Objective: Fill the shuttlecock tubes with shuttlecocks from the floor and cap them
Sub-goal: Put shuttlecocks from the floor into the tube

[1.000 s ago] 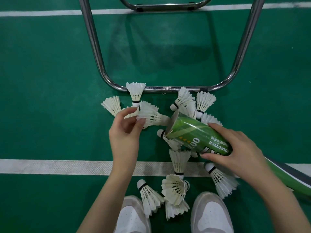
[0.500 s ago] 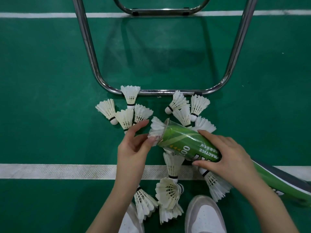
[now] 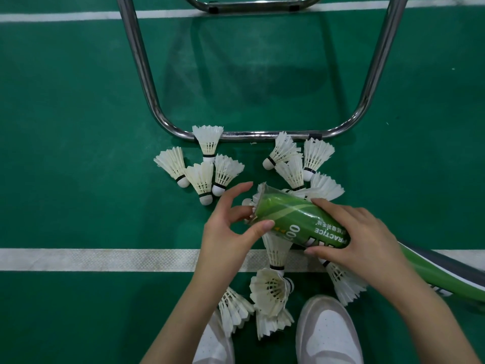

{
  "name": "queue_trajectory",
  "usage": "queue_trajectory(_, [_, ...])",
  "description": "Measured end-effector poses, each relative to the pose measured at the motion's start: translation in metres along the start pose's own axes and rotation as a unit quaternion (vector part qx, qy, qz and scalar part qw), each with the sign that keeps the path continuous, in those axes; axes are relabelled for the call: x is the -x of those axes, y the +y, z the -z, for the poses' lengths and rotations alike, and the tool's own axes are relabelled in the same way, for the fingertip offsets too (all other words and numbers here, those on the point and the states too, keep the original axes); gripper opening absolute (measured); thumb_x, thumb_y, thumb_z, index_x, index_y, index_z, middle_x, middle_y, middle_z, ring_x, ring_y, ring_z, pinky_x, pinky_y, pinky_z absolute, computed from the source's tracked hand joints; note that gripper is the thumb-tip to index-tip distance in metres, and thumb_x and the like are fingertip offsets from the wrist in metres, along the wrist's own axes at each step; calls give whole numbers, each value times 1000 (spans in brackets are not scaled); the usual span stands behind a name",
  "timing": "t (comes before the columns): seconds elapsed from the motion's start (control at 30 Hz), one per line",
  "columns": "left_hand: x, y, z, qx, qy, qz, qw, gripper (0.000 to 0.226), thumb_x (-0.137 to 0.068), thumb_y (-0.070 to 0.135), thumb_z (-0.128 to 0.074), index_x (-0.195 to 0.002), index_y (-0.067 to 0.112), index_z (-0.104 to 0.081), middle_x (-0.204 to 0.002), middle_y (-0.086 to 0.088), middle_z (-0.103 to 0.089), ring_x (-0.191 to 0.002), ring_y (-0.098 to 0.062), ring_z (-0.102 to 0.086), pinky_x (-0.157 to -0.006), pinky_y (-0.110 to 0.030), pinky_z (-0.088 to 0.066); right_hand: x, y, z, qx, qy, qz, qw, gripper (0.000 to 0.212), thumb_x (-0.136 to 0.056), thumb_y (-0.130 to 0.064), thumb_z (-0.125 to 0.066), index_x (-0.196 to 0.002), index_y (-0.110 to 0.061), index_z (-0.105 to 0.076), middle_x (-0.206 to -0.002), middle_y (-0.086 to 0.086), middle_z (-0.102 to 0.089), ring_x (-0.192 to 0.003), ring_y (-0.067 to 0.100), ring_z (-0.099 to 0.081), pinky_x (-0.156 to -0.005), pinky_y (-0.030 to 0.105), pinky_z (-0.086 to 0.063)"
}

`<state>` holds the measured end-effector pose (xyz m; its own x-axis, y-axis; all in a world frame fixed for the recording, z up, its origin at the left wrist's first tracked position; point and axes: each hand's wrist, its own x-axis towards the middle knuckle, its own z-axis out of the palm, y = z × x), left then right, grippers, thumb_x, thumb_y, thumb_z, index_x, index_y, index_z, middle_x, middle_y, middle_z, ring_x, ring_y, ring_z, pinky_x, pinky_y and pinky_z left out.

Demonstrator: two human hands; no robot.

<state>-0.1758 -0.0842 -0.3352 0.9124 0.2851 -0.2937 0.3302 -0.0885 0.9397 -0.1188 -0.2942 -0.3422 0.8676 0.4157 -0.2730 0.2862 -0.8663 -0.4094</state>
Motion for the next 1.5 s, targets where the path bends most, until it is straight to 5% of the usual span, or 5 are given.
queue_trajectory(0.43, [3, 4, -5, 47, -37, 9, 998, 67, -74, 1, -76, -118, 43, -48, -85, 1, -75, -82, -6, -71, -70, -12, -50, 0, -7, -1, -3, -11, 10, 1000, 87, -53, -80, -40, -133, -49, -29, -123, -16, -52, -108, 12, -43, -81, 29, -31])
queue_trajectory(0.7, [2, -3, -2, 33, -41, 13, 999, 75, -73, 5, -78, -122, 51, -44, -82, -3, -71, -85, -13, -69, -81, -24, -54, 2, -9, -3, -10, -12, 13, 1000, 88, -52, -79, -40, -133, -46, -33, -123, -14, -54, -109, 14, -44, -83, 31, -33])
queue_trajectory(0.93, [4, -1, -1, 71, -60, 17, 996, 72, -77, -3, -72, -121, 46, -45, -88, -2, -74, -86, -13, -71, -75, -19, -53, 4, -9, -4, -18, -4, 16, 1000, 87, -53, -79, -43, -132, -46, -34, -121, -15, -54, -108, 13, -44, -83, 31, -34])
queue_trajectory(1.23, [-2, -2, 6, 81, -152, 19, 985, 66, -84, -7, -63, -126, 39, -43, -87, -6, -74, -86, -19, -71, -76, -22, -54, 4, -9, -6, -14, -8, 17, 1000, 88, -52, -79, -42, -133, -46, -34, -125, -15, -53, -110, 13, -44, -87, 34, -35])
queue_trajectory(1.5, [-4, -6, 6, 93, -167, 17, 981, 63, -85, -10, -60, -124, 38, -47, -114, -12, -64, -98, -23, -67, -85, -29, -54, 4, -9, -7, -15, -10, 17, 1000, 88, -51, -79, -42, -133, -46, -34, -125, -14, -53, -110, 14, -44, -86, 33, -33])
